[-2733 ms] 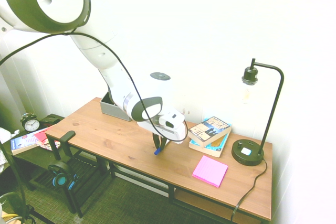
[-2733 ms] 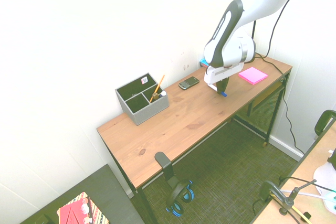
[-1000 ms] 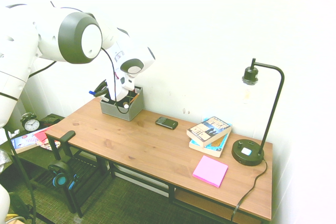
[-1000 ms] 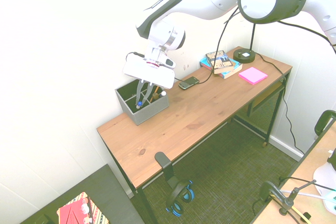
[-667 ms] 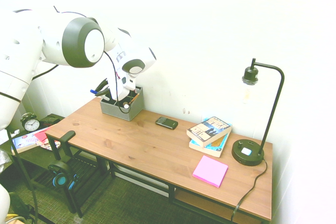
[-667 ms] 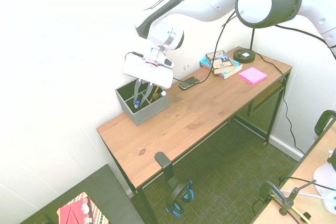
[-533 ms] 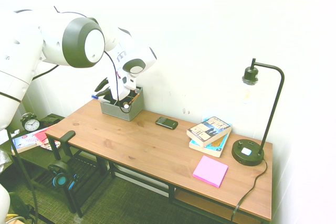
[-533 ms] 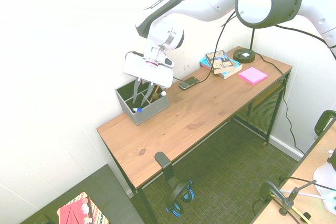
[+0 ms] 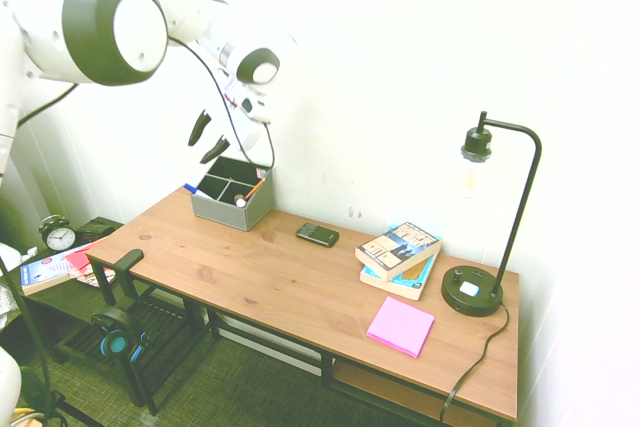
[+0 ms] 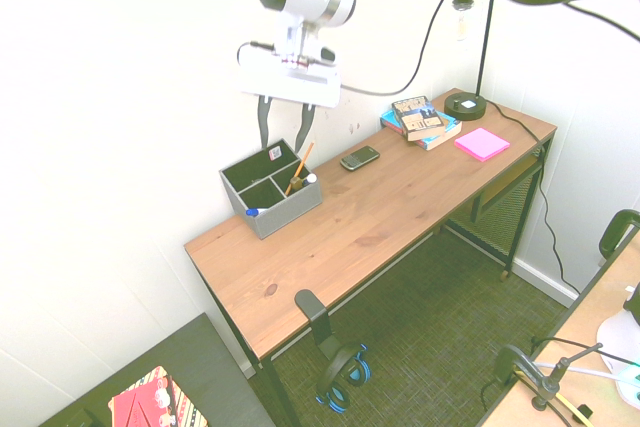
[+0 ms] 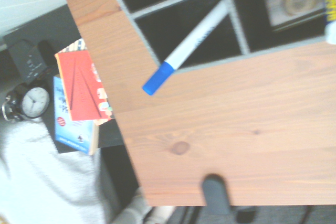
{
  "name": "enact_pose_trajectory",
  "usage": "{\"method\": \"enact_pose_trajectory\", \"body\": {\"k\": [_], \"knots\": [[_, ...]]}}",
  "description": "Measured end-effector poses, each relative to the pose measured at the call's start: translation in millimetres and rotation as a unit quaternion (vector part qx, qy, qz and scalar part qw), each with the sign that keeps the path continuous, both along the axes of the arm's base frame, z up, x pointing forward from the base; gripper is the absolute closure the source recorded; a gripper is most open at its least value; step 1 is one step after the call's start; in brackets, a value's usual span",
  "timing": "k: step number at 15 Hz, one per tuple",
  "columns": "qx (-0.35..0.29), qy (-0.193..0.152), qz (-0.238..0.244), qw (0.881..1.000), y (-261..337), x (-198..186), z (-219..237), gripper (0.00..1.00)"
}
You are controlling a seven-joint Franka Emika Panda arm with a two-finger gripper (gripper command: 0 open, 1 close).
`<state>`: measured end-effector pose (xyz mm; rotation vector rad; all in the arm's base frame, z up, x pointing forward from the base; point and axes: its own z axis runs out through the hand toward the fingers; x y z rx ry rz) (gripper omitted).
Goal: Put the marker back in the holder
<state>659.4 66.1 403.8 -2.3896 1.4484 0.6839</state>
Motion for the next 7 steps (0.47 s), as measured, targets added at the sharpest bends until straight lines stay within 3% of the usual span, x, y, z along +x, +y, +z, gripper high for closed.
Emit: {"method": "enact_pose_trajectory", "body": {"k": [3,7], "knots": [[-0.083,-0.037,0.044,0.995,-54.5,-45.8,52.3,0.0],[-0.171,-0.099,0.096,0.976,-79.2,-102.4,90.9,0.0]]}}
